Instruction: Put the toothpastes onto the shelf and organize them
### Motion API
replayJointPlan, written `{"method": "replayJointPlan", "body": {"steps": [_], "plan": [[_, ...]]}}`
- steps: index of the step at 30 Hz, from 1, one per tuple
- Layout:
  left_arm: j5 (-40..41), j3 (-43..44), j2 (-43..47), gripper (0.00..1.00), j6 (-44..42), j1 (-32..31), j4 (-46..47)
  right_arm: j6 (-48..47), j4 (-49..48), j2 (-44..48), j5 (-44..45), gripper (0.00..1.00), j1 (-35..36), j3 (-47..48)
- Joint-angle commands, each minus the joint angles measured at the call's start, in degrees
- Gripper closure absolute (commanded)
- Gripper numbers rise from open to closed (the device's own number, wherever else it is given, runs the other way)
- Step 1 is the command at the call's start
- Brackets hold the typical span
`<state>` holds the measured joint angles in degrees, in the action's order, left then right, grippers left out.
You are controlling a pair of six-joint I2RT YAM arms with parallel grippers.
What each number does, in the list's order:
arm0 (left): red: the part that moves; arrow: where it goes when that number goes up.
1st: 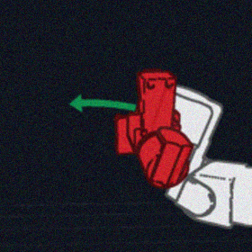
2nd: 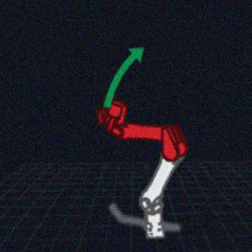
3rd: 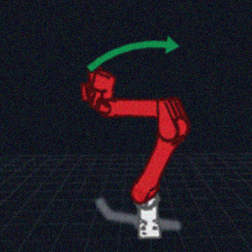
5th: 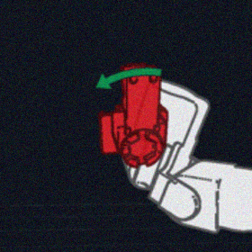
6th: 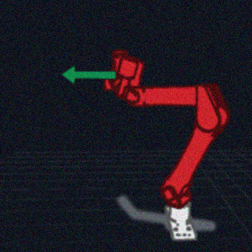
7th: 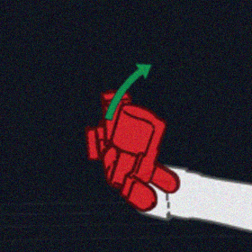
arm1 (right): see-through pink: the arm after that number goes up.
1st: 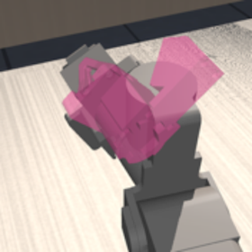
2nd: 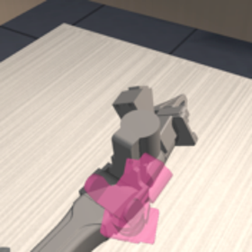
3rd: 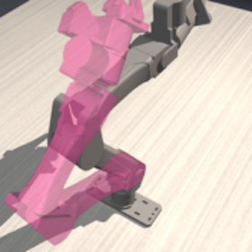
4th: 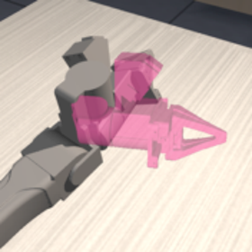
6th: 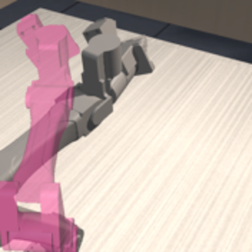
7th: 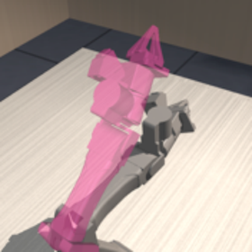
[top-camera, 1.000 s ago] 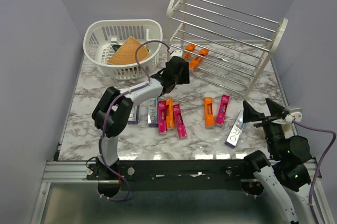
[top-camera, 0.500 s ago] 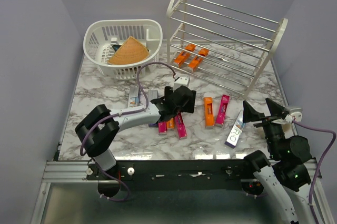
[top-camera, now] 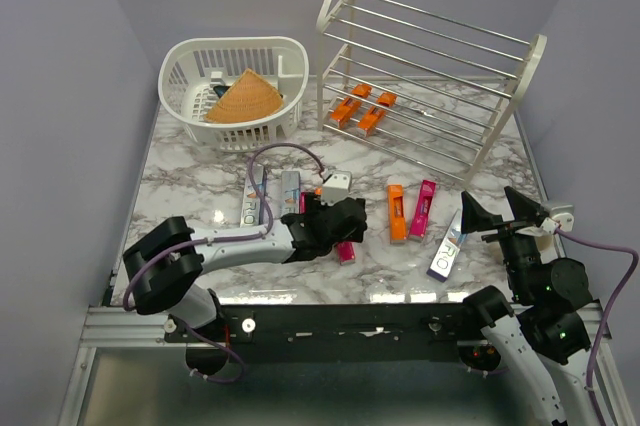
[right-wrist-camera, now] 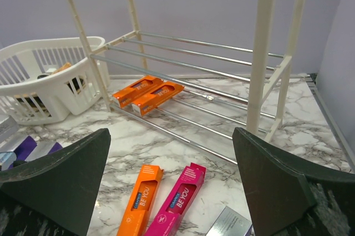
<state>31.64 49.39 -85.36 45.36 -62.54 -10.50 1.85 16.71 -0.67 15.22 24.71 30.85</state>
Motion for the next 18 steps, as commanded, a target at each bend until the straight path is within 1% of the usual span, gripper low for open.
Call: {"method": "replayJointPlan", "body": {"steps": [1, 3, 4, 5, 7, 13, 18], "plan": [[3.77, 7.01, -5.06, 0.04, 3.06, -4.86, 0.92, -0.79, 1.22, 16.49, 1.39, 0.0, 0.34, 1.23], [5.09, 10.45, -9.35, 0.04, 4.37, -7.05, -0.91, -0.79, 1.39, 16.4, 1.48, 0.0, 0.34, 1.32], [7.19, 14.3, -11.04, 0.04, 4.64, -7.67, -1.88, -0.79, 1.31, 16.49, 1.56, 0.0, 0.34, 1.32], [8.17, 16.25, -12.53, 0.03, 4.91, -8.46, -3.89, -0.79, 1.39, 16.49, 1.74, 0.0, 0.34, 1.32], [9.75, 21.16, -16.84, 0.03, 4.56, -10.22, -5.05, -0.71, 1.48, 16.49, 1.83, 0.0, 0.34, 1.32], [10.11, 28.56, -25.72, 0.03, 3.06, -11.63, -5.23, -0.62, 1.48, 16.49, 1.48, 0.0, 0.34, 1.4], [10.81, 32.26, -31.78, 0.04, 2.36, -11.9, -7.51, -0.53, 1.48, 16.49, 1.3, 0.0, 0.34, 1.49]]}}
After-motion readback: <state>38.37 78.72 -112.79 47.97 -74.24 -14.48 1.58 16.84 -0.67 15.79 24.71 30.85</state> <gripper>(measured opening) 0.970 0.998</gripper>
